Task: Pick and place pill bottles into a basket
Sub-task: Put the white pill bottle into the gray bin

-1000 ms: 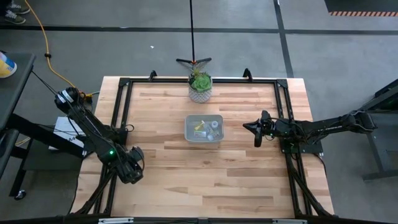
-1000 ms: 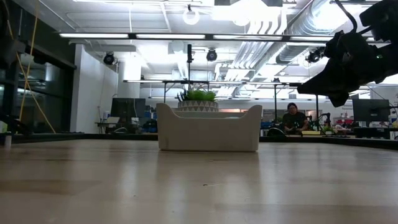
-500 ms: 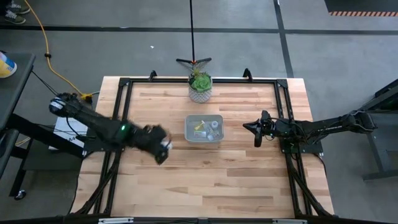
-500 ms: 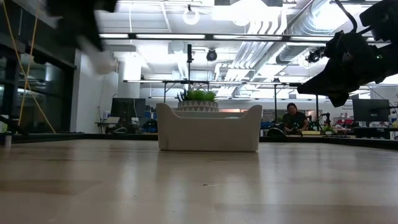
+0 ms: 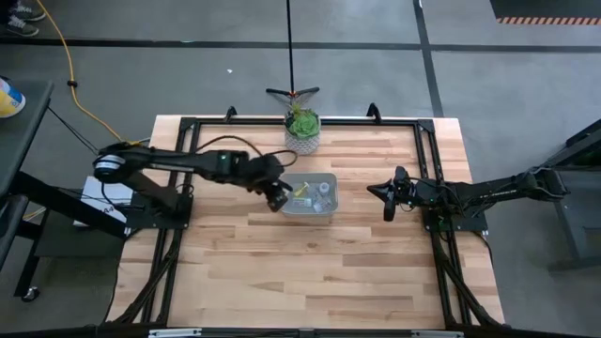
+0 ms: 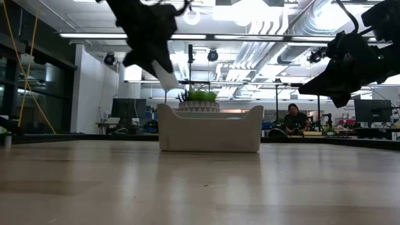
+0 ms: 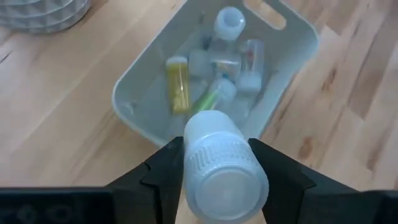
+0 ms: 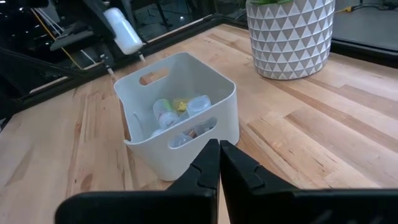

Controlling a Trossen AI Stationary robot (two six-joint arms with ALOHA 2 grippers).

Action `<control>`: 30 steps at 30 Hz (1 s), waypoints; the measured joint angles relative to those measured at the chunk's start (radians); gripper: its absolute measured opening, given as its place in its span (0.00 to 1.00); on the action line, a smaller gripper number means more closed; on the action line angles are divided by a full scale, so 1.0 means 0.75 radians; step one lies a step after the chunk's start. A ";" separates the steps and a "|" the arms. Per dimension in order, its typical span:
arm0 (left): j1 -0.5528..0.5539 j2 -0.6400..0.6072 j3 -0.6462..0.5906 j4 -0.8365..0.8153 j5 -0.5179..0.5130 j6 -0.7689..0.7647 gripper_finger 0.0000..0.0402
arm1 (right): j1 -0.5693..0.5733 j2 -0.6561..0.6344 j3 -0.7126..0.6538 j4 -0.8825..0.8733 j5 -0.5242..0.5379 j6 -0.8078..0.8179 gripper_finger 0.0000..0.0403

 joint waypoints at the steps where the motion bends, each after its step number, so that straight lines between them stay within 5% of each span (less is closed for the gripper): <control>1: 0.013 0.022 0.000 0.023 0.006 0.013 0.51 | 0.000 -0.001 0.000 0.000 0.000 -0.002 0.00; 7: 0.061 0.150 -0.001 0.120 0.029 0.050 0.46 | 0.000 0.000 0.000 -0.013 0.001 -0.005 0.01; 15: 0.057 0.294 0.001 0.122 0.024 0.054 0.53 | 0.000 0.000 -0.001 -0.039 0.002 -0.005 0.02; 24: 0.057 0.325 0.000 0.115 0.026 0.065 0.50 | 0.000 -0.001 -0.001 -0.052 0.002 -0.006 0.01; 30: 0.057 0.325 0.000 0.147 0.031 0.082 0.58 | 0.000 0.000 -0.001 -0.054 0.001 -0.006 0.00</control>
